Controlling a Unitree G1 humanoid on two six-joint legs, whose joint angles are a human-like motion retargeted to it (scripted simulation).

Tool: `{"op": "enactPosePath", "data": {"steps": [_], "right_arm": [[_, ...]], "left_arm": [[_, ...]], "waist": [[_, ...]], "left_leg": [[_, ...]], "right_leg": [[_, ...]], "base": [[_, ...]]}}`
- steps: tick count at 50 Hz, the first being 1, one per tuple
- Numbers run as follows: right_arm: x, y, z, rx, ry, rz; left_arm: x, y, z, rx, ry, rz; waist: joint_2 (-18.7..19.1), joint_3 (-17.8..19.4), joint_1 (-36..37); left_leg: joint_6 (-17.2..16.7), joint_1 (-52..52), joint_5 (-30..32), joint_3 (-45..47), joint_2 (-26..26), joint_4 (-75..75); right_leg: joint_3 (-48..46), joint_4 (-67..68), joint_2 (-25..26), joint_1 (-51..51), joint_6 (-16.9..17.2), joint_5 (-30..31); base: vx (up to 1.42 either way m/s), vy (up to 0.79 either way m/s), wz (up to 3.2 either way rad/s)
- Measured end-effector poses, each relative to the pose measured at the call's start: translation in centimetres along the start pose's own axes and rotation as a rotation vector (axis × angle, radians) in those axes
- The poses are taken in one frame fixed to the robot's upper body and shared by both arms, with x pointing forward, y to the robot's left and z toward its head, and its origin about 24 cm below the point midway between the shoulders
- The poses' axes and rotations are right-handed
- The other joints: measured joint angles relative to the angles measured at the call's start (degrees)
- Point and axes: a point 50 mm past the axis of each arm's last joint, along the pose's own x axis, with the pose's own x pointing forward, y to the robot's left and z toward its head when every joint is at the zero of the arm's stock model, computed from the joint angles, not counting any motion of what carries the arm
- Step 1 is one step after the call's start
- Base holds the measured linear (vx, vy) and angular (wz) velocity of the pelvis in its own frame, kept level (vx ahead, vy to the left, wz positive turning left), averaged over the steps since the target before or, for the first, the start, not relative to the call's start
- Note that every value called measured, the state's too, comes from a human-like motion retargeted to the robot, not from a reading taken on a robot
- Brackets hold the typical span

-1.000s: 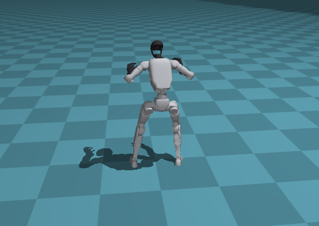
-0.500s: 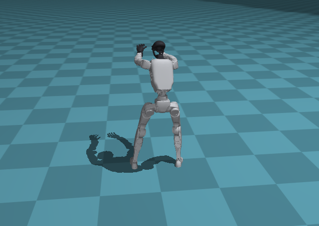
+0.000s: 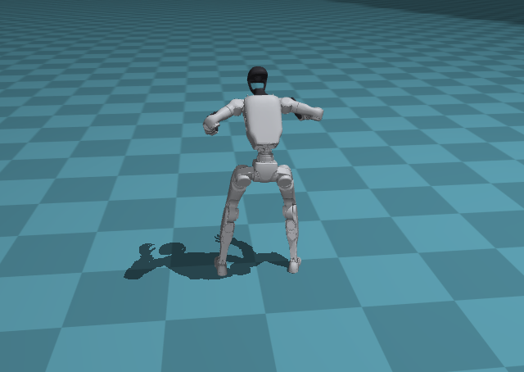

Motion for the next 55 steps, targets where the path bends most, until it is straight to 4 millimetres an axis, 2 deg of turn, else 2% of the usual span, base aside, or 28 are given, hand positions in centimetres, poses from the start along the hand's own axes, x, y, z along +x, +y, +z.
{"op": "enactPosePath", "data": {"steps": [3, 7, 9, 10, 12, 13, 15, 18, 20, 23, 25, 27, 30, 34, 37, 39, 41, 43, 44, 45, 48, 50, 52, 55], "right_arm": [[4.2, -1.9, 0.7, -0.075, -0.17, -0.179], [11.5, -3.2, 1.3, -0.233, -0.381, -0.384], [15.3, -3.9, 0.9, -0.361, -0.392, -0.439], [17.0, -4.5, 0.5, -0.432, -0.379, -0.457], [20.4, -3.8, -0.2, -0.415, -0.324, -0.521], [23.0, -3.0, 0.1, -0.379, -0.315, -0.547], [27.5, -2.0, 0.7, -0.368, -0.292, -0.545], [31.5, -0.1, -0.1, -0.376, -0.164, -0.46], [32.7, 1.6, -1.2, -0.374, -0.054, -0.355], [32.7, 5.2, -2.7, -0.338, 0.078, -0.158], [31.6, 7.7, -3.8, -0.321, 0.137, -0.032], [29.8, 10.1, -4.6, -0.31, 0.152, 0.074], [26.2, 13.1, -5.5, -0.287, 0.143, 0.176], [19.6, 15.9, -6.1, -0.165, 0.149, 0.213], [13.7, 16.6, -6.2, -0.059, 0.192, 0.207], [9.9, 16.0, -5.9, 0.0, 0.225, 0.169], [6.6, 14.3, -5.7, 0.027, 0.27, 0.105], [3.3, 12.5, -4.7, 0.077, 0.33, 0.006], [1.1, 9.5, -5.2, 0.062, 0.352, 0.023], [0.3, 6.0, -5.1, 0.056, 0.318, 0.095], [-1.5, 1.3, -3.6, 0.012, 0.305, 0.001], [-1.2, -0.7, -3.5, -0.066, 0.262, -0.04], [0.3, -2.1, -3.6, -0.149, 0.179, -0.089], [4.3, -3.5, -3.9, -0.258, 0.019, -0.161]], "left_arm": [[4.8, 0.7, 2.7, 0.044, -0.294, 0.131], [12.9, 0.7, 6.9, 0.157, -0.669, 0.283], [17.7, 0.1, 9.4, 0.232, -0.758, 0.384], [20.2, -0.2, 11.3, 0.268, -0.799, 0.443], [24.4, -0.6, 14.3, 0.29, -0.864, 0.482], [26.2, -0.4, 14.9, 0.297, -0.865, 0.486], [29.5, 0.0, 15.7, 0.295, -0.798, 0.5], [33.6, -0.5, 15.4, 0.251, -0.612, 0.464], [35.5, -1.2, 14.2, 0.23, -0.459, 0.412], [36.9, -3.1, 11.3, 0.227, -0.25, 0.288], [36.7, -4.8, 8.9, 0.222, -0.132, 0.197], [35.6, -6.9, 6.7, 0.226, -0.066, 0.098], [32.7, -10.2, 3.4, 0.22, -0.025, -0.033], [25.7, -13.8, -0.8, 0.14, -0.002, -0.141], [18.8, -14.6, -3.7, 0.08, 0.04, -0.17], [14.1, -13.8, -5.4, 0.094, 0.065, -0.174], [9.5, -12.0, -6.7, 0.145, 0.093, -0.164], [4.9, -8.4, -7.9, 0.185, 0.126, -0.148], [3.4, -7.9, -7.6, 0.243, 0.135, -0.194], [2.3, -7.7, -7.3, 0.336, 0.16, -0.252], [0.7, -4.5, -6.0, 0.372, 0.101, -0.231], [1.6, -2.6, -4.9, 0.398, 0.034, -0.158], [4.1, -0.9, -3.2, 0.431, -0.087, -0.044], [9.0, 1.2, 0.0, 0.48, -0.293, 0.142]], "waist": [[2.16, 0.0, 1.04], [3.65, 0.0, 2.66], [4.32, 0.0, 4.47], [5.01, 0.0, 6.06], [3.67, 0.0, 6.9], [3.04, 0.0, 5.8], [3.6, 0.0, 4.67], [4.63, 0.0, 4.54], [4.96, 0.0, 4.49], [4.74, 0.0, 4.21], [5.0, 0.0, 3.95], [5.1, 0.0, 3.86], [5.33, 0.0, 3.71], [5.39, 0.0, 3.12], [4.89, 0.0, 2.49], [4.12, 0.0, 2.07], [3.1, 0.0, 1.66], [0.23, 0.0, 0.47], [1.18, 0.0, 1.48], [3.55, 0.0, 3.39], [2.58, 0.0, 5.43], [2.64, 0.0, 6.41], [2.97, 0.0, 7.14], [4.42, 0.0, 7.91]], "left_leg": [[-1.0, 2.92, -0.19, -0.67, 1.72, -1.15], [-0.98, 3.54, -0.82, -1.01, 2.16, 0.13], [0.02, 4.56, 0.74, -1.22, 1.34, -3.64], [0.16, 4.57, 1.35, -1.33, 1.27, -5.03], [-0.22, 4.59, 1.38, -1.18, 1.7, -4.6], [-0.34, 4.89, 1.48, -1.13, 1.61, -4.5], [-0.58, 4.68, 1.87, -1.19, 1.54, -4.53], [-0.91, 4.11, 2.74, -1.3, 1.81, -5.18], [-1.12, 3.86, 3.48, -1.38, 1.97, -6.01], [-1.27, 3.65, 4.36, -1.39, 1.93, -7.34], [-1.42, 3.62, 5.28, -1.7, 1.84, -8.54], [-1.38, 3.5, 5.73, -1.89, 1.81, -9.27], [-1.12, 3.09, 6.19, -2.17, 1.7, -9.98], [-0.43, 2.05, 6.26, -2.28, 1.51, -10.18], [0.08, 1.05, 6.03, -2.11, 1.52, -10.06], [0.2, -0.22, 5.39, -1.81, 1.75, -8.9], [0.56, -0.89, 5.07, -1.48, 1.81, -8.72], [1.0, 1.13, 4.52, -1.05, 1.71, -8.93], [1.08, -0.42, 4.44, -1.25, 1.78, -9.01], [1.18, -3.4, 4.62, -1.7, 1.86, -9.41], [0.93, -6.95, 1.96, -0.88, 2.07, -2.64], [1.08, -6.14, 1.52, -0.83, 2.12, -2.36], [0.88, -4.76, 1.26, -1.01, 2.18, -2.55], [0.2, -2.13, 0.94, -1.8, 2.8, -3.21]], "right_leg": [[-1.47, -2.58, 1.9, 4.07, -0.88, 0.44], [-1.66, -1.84, 2.22, 5.03, -1.63, 0.05], [-1.59, -4.39, 2.18, 5.48, -1.91, 0.86], [-1.59, -5.38, 2.37, 5.28, -2.06, 1.31], [-1.48, -5.06, 2.71, 5.18, -2.48, 1.31], [-1.42, -4.78, 2.56, 5.38, -2.52, 1.19], [-1.54, -4.65, 2.44, 5.19, -2.45, 1.31], [-1.93, -5.41, 2.72, 4.79, -2.34, 2.0], [-2.24, -6.23, 2.93, 4.62, -2.27, 2.63], [-3.02, -6.48, 2.62, 4.1, -2.51, 3.06], [-3.05, -8.08, 2.97, 4.47, -2.13, 3.81], [-3.38, -8.65, 2.99, 4.47, -2.16, 4.12], [-3.73, -9.19, 2.97, 4.21, -2.23, 4.44], [-3.74, -9.41, 2.88, 3.22, -2.35, 4.59], [-3.43, -9.55, 3.0, 2.13, -2.39, 4.65], [-3.06, -8.95, 3.15, 0.86, -2.38, 4.52], [-2.6, -9.06, 3.3, 0.0, -2.31, 4.52], [-1.88, -9.31, 3.39, 1.58, -2.02, 4.02], [-2.01, -9.85, 3.59, 0.3, -1.44, 4.49], [-2.42, -10.84, 3.89, -2.19, -0.65, 5.46], [-1.8, -5.48, 2.88, -5.42, -0.09, 4.31], [-1.69, -5.32, 2.93, -4.62, -0.21, 4.05], [-1.89, -5.54, 3.02, -3.09, -0.34, 3.79], [-2.72, -6.76, 3.88, 0.29, -0.96, 3.47]], "base": [[0.02, -0.01, -0.04], [-0.02, 0.0, 0.02], [-0.11, 0.01, 0.11], [-0.11, 0.0, -0.02], [-0.09, -0.01, -0.1], [-0.08, -0.01, -0.05], [-0.09, 0.0, 0.01], [-0.08, 0.0, 0.03], [-0.07, 0.0, 0.03], [-0.02, 0.0, 0.02], [0.0, 0.0, 0.0], [0.0, 0.0, 0.0], [0.0, 0.0, 0.0], [0.0, 0.0, 0.0], [0.02, 0.0, -0.03], [0.07, 0.0, -0.15], [0.08, 0.0, -0.15], [0.08, 0.0, -0.14], [0.09, 0.02, 0.01], [0.1, 0.04, 0.07], [0.11, 0.03, -0.08], [0.08, 0.0, -0.05], [0.03, 0.0, 0.0], [0.0, 0.0, 0.0]]}}
